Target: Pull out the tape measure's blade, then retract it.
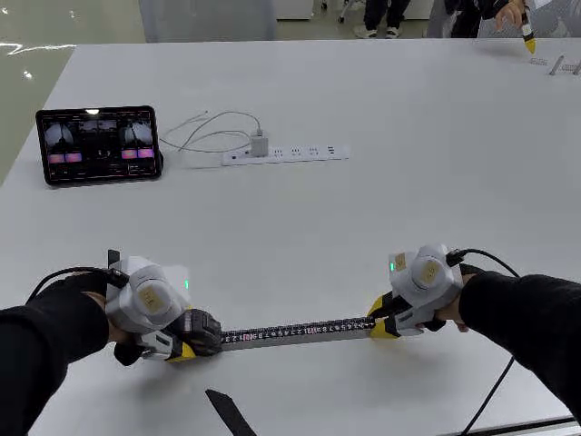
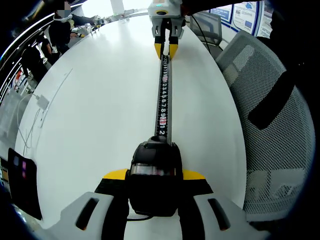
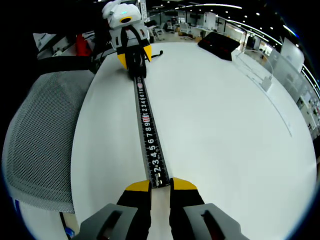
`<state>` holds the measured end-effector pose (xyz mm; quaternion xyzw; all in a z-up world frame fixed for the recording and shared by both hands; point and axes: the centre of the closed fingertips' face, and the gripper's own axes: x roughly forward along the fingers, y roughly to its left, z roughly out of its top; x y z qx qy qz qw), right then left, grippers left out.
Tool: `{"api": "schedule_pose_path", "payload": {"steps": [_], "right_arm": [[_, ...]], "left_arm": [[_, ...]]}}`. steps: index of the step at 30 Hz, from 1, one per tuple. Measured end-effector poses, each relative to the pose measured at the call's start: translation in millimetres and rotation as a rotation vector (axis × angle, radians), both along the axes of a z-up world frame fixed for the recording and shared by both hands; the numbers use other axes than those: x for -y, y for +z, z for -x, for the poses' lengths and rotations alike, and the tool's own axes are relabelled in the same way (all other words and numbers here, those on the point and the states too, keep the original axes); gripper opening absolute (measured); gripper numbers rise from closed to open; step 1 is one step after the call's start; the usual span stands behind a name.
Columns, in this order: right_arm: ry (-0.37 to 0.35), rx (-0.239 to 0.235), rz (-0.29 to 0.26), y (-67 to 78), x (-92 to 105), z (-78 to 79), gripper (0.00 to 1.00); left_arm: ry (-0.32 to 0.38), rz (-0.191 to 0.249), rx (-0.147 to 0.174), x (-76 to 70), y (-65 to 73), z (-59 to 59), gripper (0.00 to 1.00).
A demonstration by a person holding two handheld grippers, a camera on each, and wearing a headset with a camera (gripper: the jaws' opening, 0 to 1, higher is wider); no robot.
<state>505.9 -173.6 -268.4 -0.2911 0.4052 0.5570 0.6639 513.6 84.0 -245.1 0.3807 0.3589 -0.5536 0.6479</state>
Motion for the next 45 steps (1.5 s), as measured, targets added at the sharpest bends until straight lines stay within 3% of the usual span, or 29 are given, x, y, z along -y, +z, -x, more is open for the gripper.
{"api": "schedule_pose_path", "payload": {"steps": [3,13,20,24,31,39,45], "right_arm": [[0.016,0.001,0.01,0.1,-0.6,0.2,0.1],[0.104,0.039,0.067,-0.3,-0.8,1.8,0.11],[0.126,0.052,0.09,-0.8,-0.8,3.1,0.12],[0.149,0.068,0.101,-0.3,-0.2,3.6,0.12],[0.14,0.07,0.085,6.5,0.9,4.5,0.14],[0.101,0.081,0.06,14.8,-4.0,6.2,0.23],[-0.003,0.078,0.022,22.3,-6.6,2.3,0.32]], "left_arm": [[0.01,0.027,-0.009,-1.3,1.0,-0.6,0.33],[0.017,0.026,-0.009,1.2,0.5,-1.4,0.33],[0.033,0.023,-0.015,0.6,2.6,-0.9,0.33],[0.023,0.027,0.007,0.0,8.7,-2.2,0.34],[0.034,0.045,-0.004,-3.0,14.8,-3.7,0.36],[0.071,0.086,-0.018,-9.5,18.8,-1.5,0.43],[0.137,0.135,-0.032,-14.1,26.7,0.8,0.51]]}}
